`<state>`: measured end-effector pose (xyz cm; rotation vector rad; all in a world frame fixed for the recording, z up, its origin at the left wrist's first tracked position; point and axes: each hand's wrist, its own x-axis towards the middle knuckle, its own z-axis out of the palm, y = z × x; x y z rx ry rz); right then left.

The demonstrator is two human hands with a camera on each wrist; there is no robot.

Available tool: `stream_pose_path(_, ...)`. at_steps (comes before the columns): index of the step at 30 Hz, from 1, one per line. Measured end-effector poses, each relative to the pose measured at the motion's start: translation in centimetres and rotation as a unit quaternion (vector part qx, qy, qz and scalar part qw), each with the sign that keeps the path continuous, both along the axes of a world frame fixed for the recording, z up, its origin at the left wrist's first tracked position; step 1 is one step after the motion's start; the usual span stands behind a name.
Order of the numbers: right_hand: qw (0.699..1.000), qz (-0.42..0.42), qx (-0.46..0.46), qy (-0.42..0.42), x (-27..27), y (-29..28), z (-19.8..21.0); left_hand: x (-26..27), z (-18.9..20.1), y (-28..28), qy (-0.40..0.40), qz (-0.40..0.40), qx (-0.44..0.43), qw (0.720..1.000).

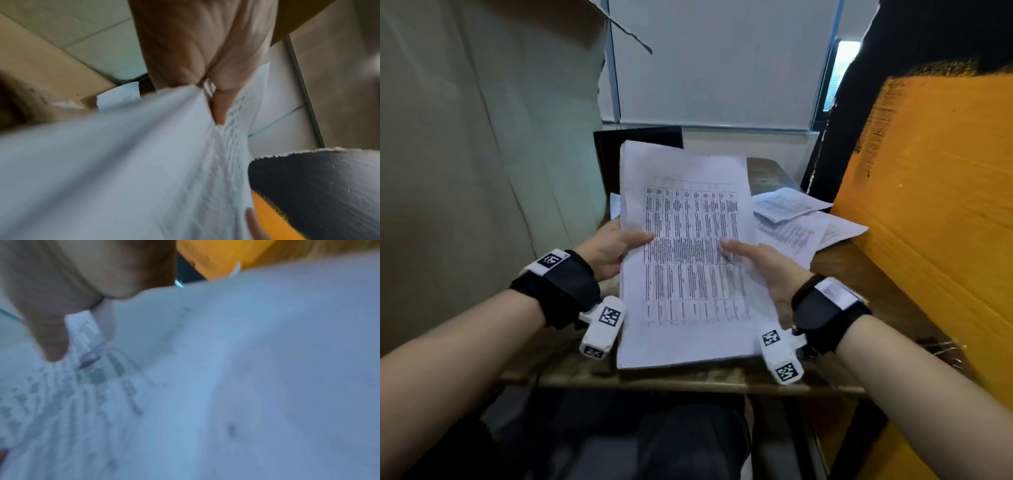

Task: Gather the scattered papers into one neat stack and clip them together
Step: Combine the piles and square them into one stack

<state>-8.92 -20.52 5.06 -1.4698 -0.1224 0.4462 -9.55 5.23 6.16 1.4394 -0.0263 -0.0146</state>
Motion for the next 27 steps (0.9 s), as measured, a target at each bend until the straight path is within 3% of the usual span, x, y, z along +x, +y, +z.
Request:
stream_pose_path(4, 0.999, -0.006, -0.025, -0.041, 0.6, 4.1, -2.7, -0.1, -1.1, 2.0, 0.033, 0.084, -0.017, 0.996)
stream_pose_path(6, 0.998, -0.022, -0.041, -0.046, 0.9, 5.1, -3.3, -0.3, -0.6, 2.7, 0.053, 0.117, 0.049, 0.990)
stream_pose_path(10, 0.999, 0.016, -0.035, -0.014, 0.5, 7.8, -4.3, 0.5, 3.7, 3.0, 0.006, 0.267, 0.217, 0.939)
stream_pose_path(12, 0.998, 0.020, -0.054, -0.005, 0.1, 9.6, -5.4, 1.0, 6.8, 2.2, -0.045, 0.288, 0.210, 0.933)
stream_pose_path(14, 0.998, 0.004, -0.069, 0.007, -0.4, 11.3, -6.4, 1.9, 8.9, 0.9, -0.065, 0.233, 0.142, 0.960)
stream_pose_path(17, 0.991, -0.033, -0.127, 0.026, -1.0, 12.8, -7.3, 2.9, 9.0, -1.7, -0.002, 0.099, 0.067, 0.993)
stream_pose_path(21, 0.977, 0.015, -0.207, 0.056, 0.0, 12.3, -7.4, 5.3, 5.2, -4.1, 0.090, 0.021, 0.011, 0.996)
stream_pose_path(23, 0.980, 0.047, -0.173, 0.085, 1.0, 10.2, -6.3, 6.5, 3.0, -4.9, 0.112, 0.015, -0.022, 0.993)
stream_pose_path(25, 0.982, -0.007, -0.145, 0.119, 2.4, 6.6, -5.0, 7.6, 1.4, -5.4, 0.123, 0.013, -0.062, 0.990)
stream_pose_path(27, 0.978, -0.126, -0.121, 0.117, 4.3, 2.2, -4.3, 8.7, 0.3, -5.8, 0.124, 0.015, -0.112, 0.986)
